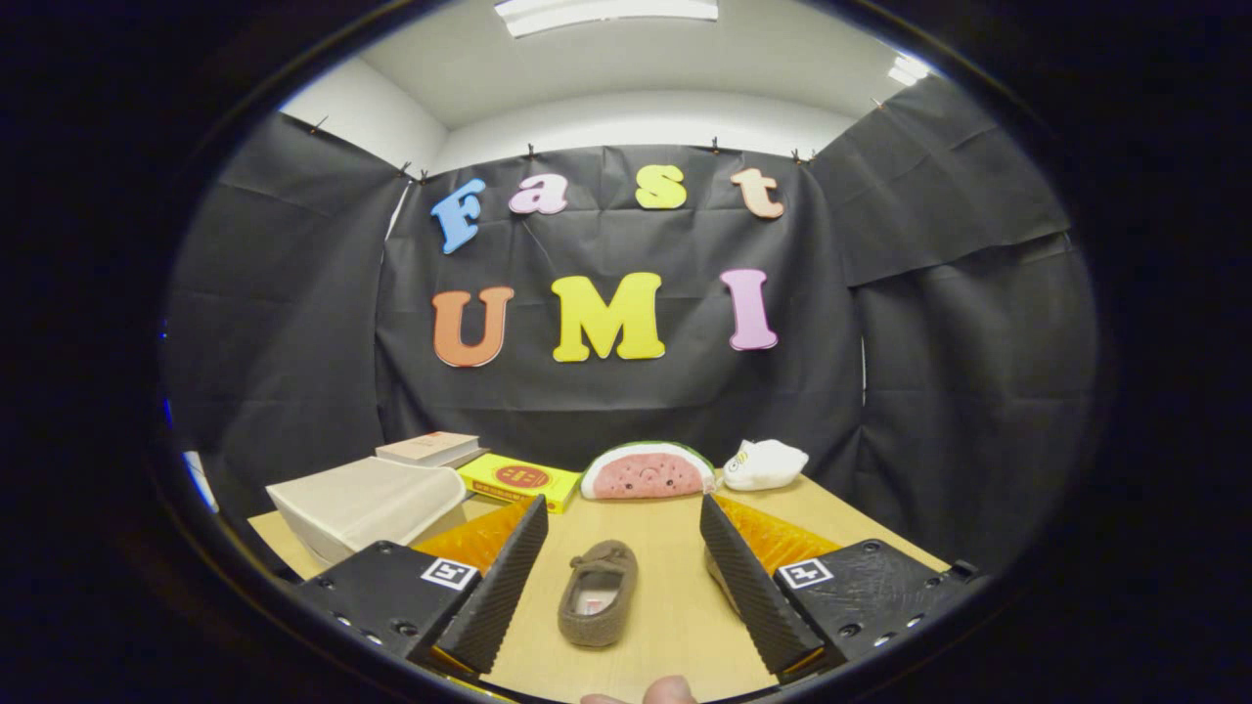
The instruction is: Open the storage box then place both shoes into the box .Put the left shoe in first, then the right shoe, with the right side of both shoes facing outward in a uniform manner.
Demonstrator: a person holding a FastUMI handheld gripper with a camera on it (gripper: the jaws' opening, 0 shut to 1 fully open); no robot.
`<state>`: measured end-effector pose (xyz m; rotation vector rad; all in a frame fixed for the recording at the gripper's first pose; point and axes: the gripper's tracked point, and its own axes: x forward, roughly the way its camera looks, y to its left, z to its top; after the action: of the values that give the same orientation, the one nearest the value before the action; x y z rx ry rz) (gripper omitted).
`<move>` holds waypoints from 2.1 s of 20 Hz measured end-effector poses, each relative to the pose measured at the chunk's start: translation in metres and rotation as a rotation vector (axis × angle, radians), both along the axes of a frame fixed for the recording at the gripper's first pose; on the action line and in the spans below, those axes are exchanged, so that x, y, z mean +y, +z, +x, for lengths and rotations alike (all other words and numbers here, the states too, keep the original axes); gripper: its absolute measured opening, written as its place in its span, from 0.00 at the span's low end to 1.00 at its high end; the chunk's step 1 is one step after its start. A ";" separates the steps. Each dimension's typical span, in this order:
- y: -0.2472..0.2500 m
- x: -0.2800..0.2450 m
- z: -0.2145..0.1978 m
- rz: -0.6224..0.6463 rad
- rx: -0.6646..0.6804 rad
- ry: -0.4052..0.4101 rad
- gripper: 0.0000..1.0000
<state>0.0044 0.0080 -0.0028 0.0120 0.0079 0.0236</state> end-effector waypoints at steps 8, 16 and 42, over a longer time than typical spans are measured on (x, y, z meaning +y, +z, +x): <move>0.004 0.026 0.010 0.024 -0.013 0.073 0.96; -0.013 0.122 0.044 0.126 0.036 0.340 0.95; -0.089 0.256 0.098 0.688 0.503 0.658 0.92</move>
<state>0.1022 0.2638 -0.0920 0.7036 0.5068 0.6806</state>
